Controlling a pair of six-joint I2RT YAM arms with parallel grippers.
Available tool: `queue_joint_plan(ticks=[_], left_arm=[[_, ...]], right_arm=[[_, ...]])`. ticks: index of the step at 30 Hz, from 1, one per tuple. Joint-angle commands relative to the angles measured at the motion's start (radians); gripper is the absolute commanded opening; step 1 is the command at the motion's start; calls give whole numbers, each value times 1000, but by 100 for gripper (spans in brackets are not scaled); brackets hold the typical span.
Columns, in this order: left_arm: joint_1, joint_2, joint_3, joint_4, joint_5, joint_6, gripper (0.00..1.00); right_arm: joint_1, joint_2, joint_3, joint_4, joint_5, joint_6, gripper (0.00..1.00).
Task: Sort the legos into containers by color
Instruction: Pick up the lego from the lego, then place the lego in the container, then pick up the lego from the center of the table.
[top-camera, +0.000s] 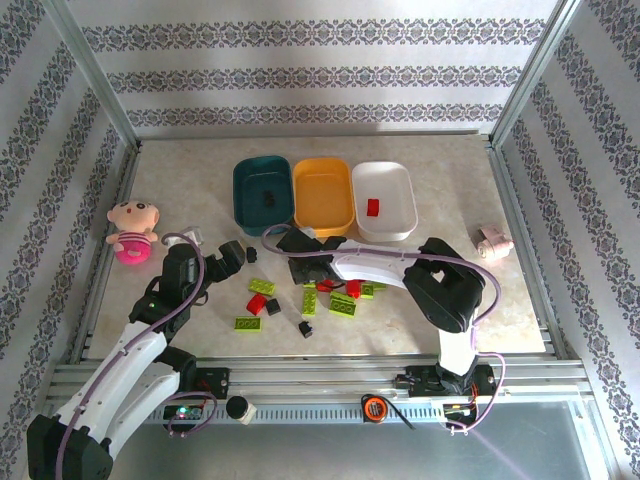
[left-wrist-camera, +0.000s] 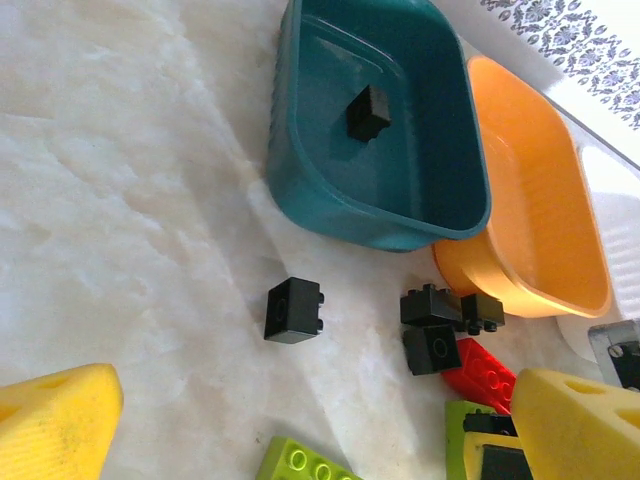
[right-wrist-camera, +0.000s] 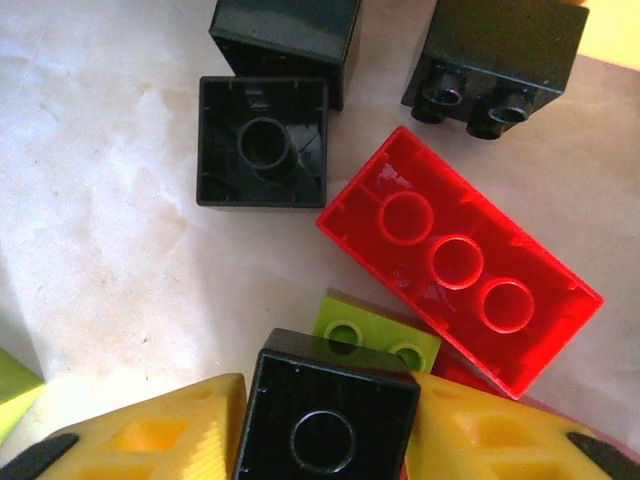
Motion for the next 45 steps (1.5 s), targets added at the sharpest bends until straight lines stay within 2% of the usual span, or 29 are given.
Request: queue_joint_plan(ticks=[1,6,9,12,15,20,27,29,32,33,36,39,45], left_arm=[[-6,-11,-3,-26,-23,17,100],[-6,-12,3,-44,-34,19,99],[-6,-13,2,-49,-39,19,99],[-5,-15,-6,-44,-43,18,99],[-5,-23,-26,-14,-33,11,100],[0,-21,-59,38,5,-15,100],[10,67,-24,3,38,36,99],[14,103,-13,0,48,49,99],[17,151,-9,26,68,59,100],[16,172,-6,36,75,62,100],[17,260,7,90,110,79,93],[15,377,33,155,152,80,85],[-21,609,103,278,156,97,75]], right_arm=[[7,-12,21,-18,32,-19,38],[7,-95,14,14,28,-74,26],[1,-158,24,38,8,-126,24],[-39,-169,71,73,-87,-164,24],[-94,-95,173,75,-161,-185,24],[-165,122,403,60,-213,-203,24],[-201,383,741,-3,-252,-195,24],[-201,445,836,-45,-251,-195,30],[-203,494,934,-93,-245,-190,52],[-203,498,950,-98,-244,-188,56],[-209,472,940,-88,-245,-183,60],[-215,390,851,-48,-245,-177,61],[-227,130,489,118,-254,-154,62]])
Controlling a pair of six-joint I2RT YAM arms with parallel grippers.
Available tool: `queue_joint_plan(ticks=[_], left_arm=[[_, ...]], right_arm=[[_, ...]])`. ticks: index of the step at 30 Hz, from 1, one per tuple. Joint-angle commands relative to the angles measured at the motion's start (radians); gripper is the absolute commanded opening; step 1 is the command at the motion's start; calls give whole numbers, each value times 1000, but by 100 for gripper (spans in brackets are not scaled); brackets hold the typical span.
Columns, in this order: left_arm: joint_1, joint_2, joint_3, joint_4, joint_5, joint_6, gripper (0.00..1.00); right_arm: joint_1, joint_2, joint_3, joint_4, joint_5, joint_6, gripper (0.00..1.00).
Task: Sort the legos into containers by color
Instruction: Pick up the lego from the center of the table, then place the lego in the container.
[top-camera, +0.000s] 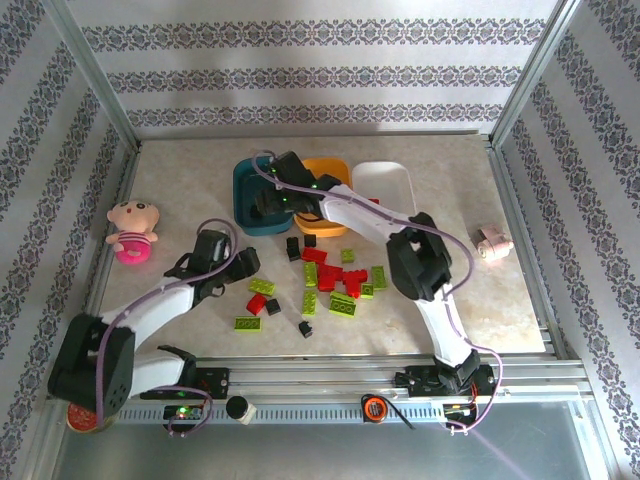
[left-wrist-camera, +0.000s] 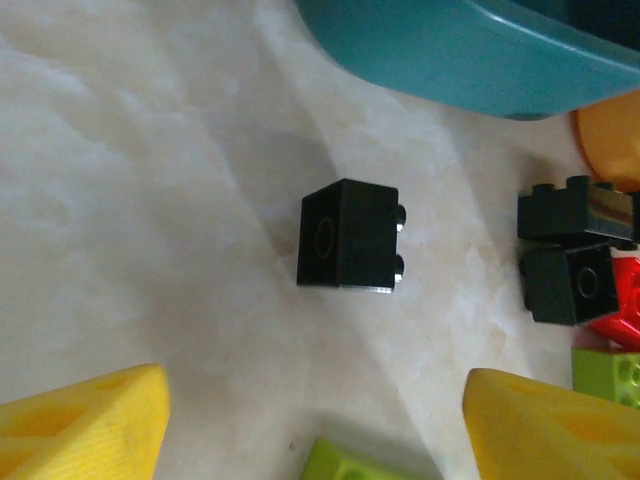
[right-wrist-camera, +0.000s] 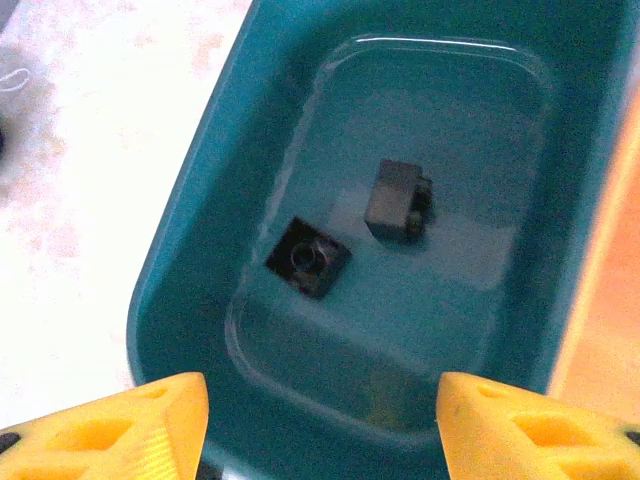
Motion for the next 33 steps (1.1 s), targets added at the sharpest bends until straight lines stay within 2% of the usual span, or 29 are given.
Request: queue_joint_plan(ticks=[1,7,12,14,16,20,23,26,29,33], left_arm=[[-27,98,64,115,1,43,72],[-43,249,128,165,-99,72,59],[-47,304,149,199,-143,108,50],[-48,324,155,202,-147,120,41],[-49,321,153,198,-141,115,30],[-71,216,114,172,-136,87,19],[-87,81,114,116,-131,64,18],[-85,-1,188,34,-142,73,20],[-49,51,312,-13,-136,90,21],[22,242,484,18,-69,66,20]], right_arm=[[-13,-171,-165,110,-4,23,63],[-27,-391,-457,189,6,44,63],[-30,-532,-610,209,17,53,63],[-30,-575,-655,211,27,54,63],[-32,-613,-689,209,43,55,64],[-47,-678,-753,209,60,59,64],[-61,-723,-802,212,69,70,64],[-68,-762,-848,214,79,77,64],[-70,-794,-886,209,95,81,64],[-70,-837,-937,196,101,97,64]])
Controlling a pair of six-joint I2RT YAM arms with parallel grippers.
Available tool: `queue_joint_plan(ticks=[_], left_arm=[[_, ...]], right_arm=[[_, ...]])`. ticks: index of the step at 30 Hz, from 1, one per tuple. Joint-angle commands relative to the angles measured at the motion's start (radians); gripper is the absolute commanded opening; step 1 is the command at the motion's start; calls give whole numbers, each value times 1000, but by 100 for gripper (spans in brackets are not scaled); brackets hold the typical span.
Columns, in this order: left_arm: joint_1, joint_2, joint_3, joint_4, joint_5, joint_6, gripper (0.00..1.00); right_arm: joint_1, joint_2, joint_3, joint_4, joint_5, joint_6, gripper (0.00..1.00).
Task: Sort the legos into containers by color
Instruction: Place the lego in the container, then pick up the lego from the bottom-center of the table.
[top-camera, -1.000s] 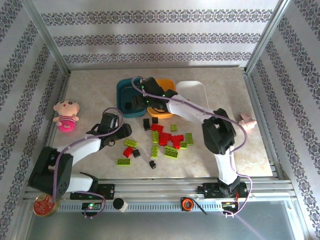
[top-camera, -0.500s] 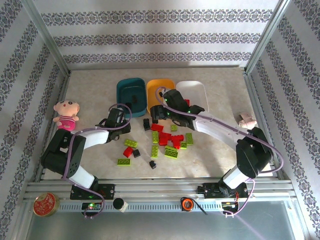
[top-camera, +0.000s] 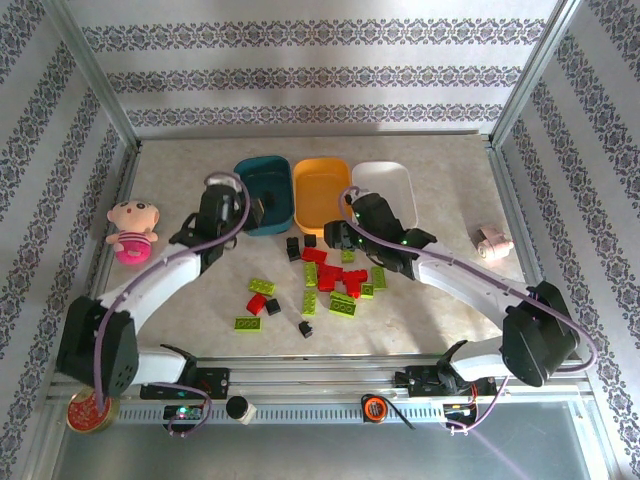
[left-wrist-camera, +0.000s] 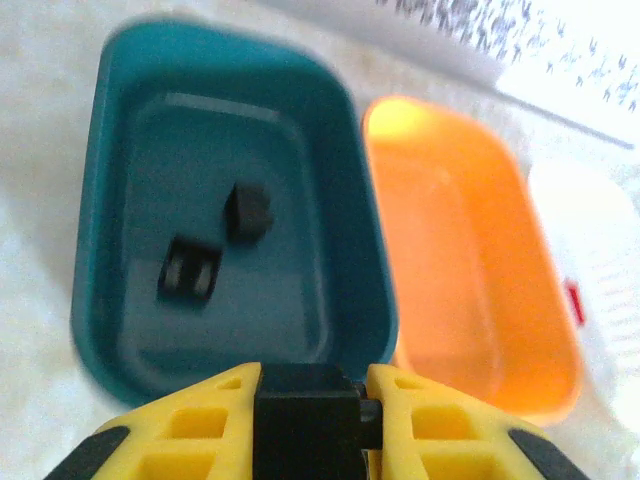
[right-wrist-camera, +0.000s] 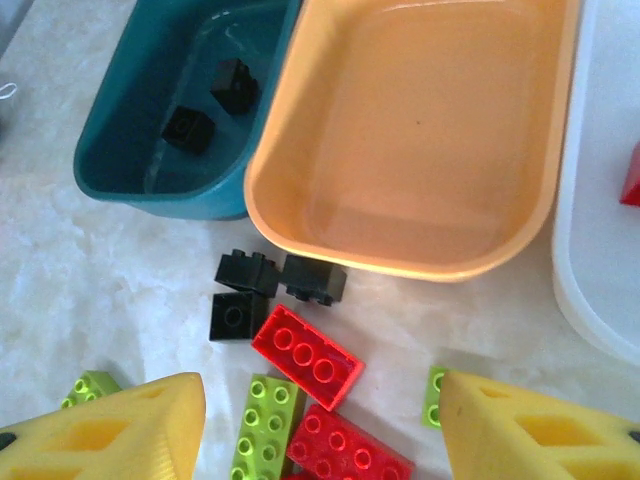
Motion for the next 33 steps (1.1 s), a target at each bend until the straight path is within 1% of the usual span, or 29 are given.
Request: queue_joint_plan(ticks=[1,5,8,10,11,12,14,15,16,19,23,27,29,30,33], left_arm=[[50,162,122,-27,39,-11,20],[69,369,312,-60,35,-1,20],[90,492,416,-92,43,-9,21],[99,551,467,-102,46,-10,24],[100,577,491,-108,46,-10,28],[101,597,511,-111,47,-9,33],[101,619,541,-116,50,-9,50],[100,624,555,-119,53,-9,56],[101,624,563,-122,59,-9,60],[98,578,551,-103,89,-22,69],[92,433,445,-37,139,-61,76],[77,227,240,78,209,-132,84],[58,126,136,108,228,-151,97],[45,70,82,114,226,-154,100],[-1,-68,-48,95,211,-145,100]], right_arm=[[-3,-54,-46,-7,32,26,64],[-3,-121,-108,-45,38,38,64],[-2,-181,-158,-73,25,41,64],[-2,-219,-188,-97,27,45,64],[-3,-239,-204,-109,27,46,64],[-3,-257,-219,-120,27,49,65],[-3,-287,-246,-141,23,62,65],[-3,-300,-261,-148,20,68,66],[-3,-308,-273,-154,13,74,66],[-2,-315,-295,-177,5,85,67],[-2,-309,-302,-213,-2,94,67],[-1,-298,-301,-240,-5,100,67],[1,-288,-301,-247,-18,104,67],[3,-280,-301,-250,-30,106,67],[34,-235,-296,-240,-93,92,68]])
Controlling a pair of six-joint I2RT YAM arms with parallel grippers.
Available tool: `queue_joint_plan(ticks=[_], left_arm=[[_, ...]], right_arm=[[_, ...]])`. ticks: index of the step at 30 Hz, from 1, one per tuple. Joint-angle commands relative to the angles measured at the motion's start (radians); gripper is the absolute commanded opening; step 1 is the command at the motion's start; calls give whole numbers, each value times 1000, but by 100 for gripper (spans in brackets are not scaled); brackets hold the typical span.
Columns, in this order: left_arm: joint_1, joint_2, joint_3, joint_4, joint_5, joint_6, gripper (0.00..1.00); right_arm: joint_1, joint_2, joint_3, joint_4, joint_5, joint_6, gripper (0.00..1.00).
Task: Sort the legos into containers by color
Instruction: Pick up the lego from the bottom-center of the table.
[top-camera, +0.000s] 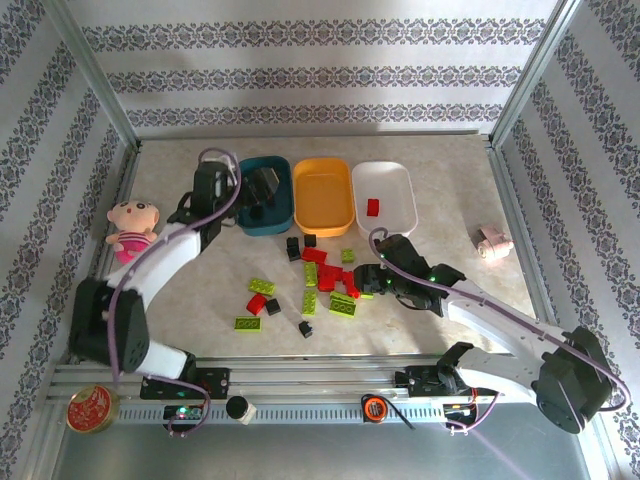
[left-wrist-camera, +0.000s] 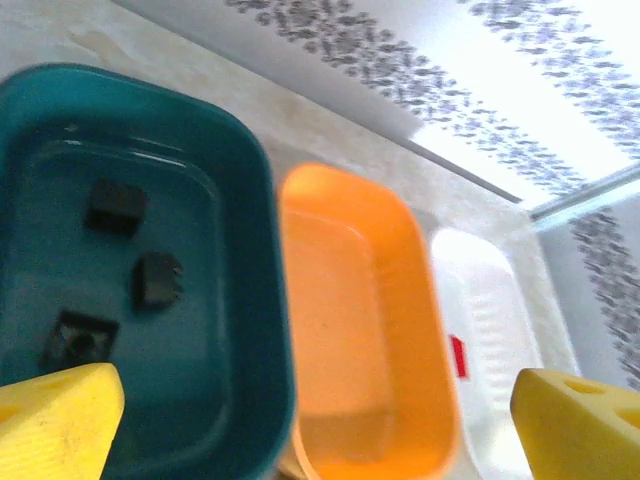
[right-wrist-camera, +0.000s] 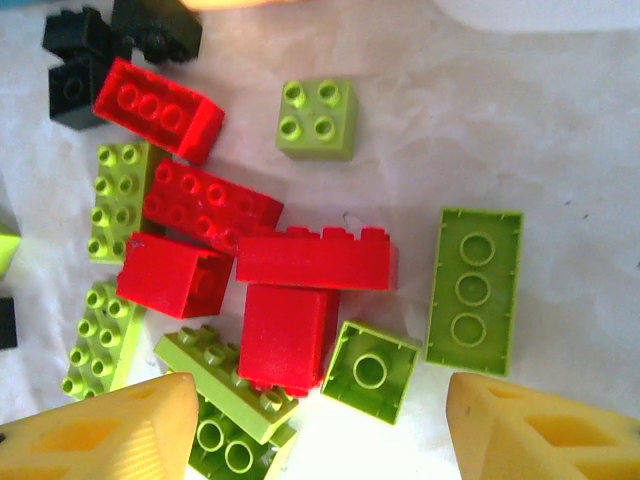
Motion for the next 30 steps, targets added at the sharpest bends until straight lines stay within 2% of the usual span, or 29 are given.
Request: queue_joint_plan(ticks=[1,3,7,12,17,25,30], left_arm=[[-50,-106,-122,20,15,-25,100],[-70,-179,-196,10,11,-27,100],[-81,-278,-294,-39,7,-28,100],[-81,-373,-362,-128,-23,-1,100],[-81,-402,-399,-147,-40,3,100],[-80,-399,-401,-154,-57,12,100],[-79,-394,-408,-144,-62,11,100]], right_arm=[[43,56,3,-22,-63,5,68],[94,109,17,-17,-66,9,72],[178,184,46,9,-60,4,72],[207,230,53,6,-68,-6,74],[208,292,67,19,-86,-48,77],[250,340,106,11,-243,-96,70],[266,343,132,-59,-110,-118,64]])
